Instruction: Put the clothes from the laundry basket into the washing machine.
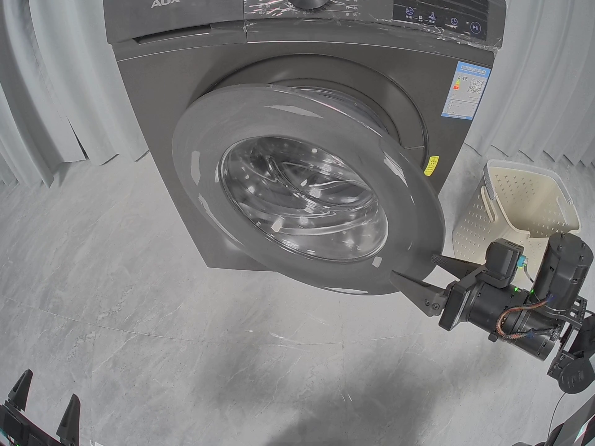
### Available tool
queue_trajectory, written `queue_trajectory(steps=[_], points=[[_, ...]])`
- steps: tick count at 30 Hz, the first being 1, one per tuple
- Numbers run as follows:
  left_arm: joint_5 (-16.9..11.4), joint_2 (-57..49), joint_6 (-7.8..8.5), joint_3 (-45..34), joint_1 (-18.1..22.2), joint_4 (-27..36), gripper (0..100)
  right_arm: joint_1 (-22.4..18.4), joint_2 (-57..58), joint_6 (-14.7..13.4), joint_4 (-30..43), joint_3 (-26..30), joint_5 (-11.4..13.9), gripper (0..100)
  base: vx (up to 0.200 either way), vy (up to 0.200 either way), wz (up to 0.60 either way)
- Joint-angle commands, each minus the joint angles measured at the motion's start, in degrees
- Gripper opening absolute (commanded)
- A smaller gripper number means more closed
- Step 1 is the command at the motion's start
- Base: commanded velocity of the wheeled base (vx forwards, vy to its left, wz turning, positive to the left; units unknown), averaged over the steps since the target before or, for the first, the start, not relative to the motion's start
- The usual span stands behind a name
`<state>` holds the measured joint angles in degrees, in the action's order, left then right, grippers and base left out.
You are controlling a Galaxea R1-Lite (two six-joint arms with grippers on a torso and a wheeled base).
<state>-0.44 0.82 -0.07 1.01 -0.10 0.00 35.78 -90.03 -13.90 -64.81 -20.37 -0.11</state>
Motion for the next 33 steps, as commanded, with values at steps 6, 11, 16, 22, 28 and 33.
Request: queue_trajectory(steps=[6,11,16,22,28,33], points=[[0.0,-0.7,-0.01,-1.0,0.0,0.0,100,-0.3,-1.6,-0.1,-0.1,-2.2,-0.9,100,0.2,0.0,0.0],[0.0,-0.7,-0.01,-1.0,0.0,0.0,100,-2.1,-2.7,0.2,-0.1,-4.3,-0.9,100,0.16,0.0,0.0],[0.0,-0.7,-0.01,-1.0,0.0,0.0,100,-5.4,-2.9,0.3,-0.1,-7.1,-0.9,100,0.0,0.0,0.0],[0.0,-0.7,-0.01,-1.0,0.0,0.0,100,-6.6,-3.1,0.3,-0.1,-7.6,-0.9,100,0.0,0.0,0.0],[0.0,-0.8,-0.01,-1.0,0.1,0.0,100,-6.0,-3.0,0.4,-0.1,-6.3,-0.9,100,0.0,0.0,0.0],[0.0,-0.7,-0.01,-1.0,0.0,0.0,100,-5.9,-3.0,0.4,-0.1,-5.8,-0.8,100,0.0,-0.2,0.0]])
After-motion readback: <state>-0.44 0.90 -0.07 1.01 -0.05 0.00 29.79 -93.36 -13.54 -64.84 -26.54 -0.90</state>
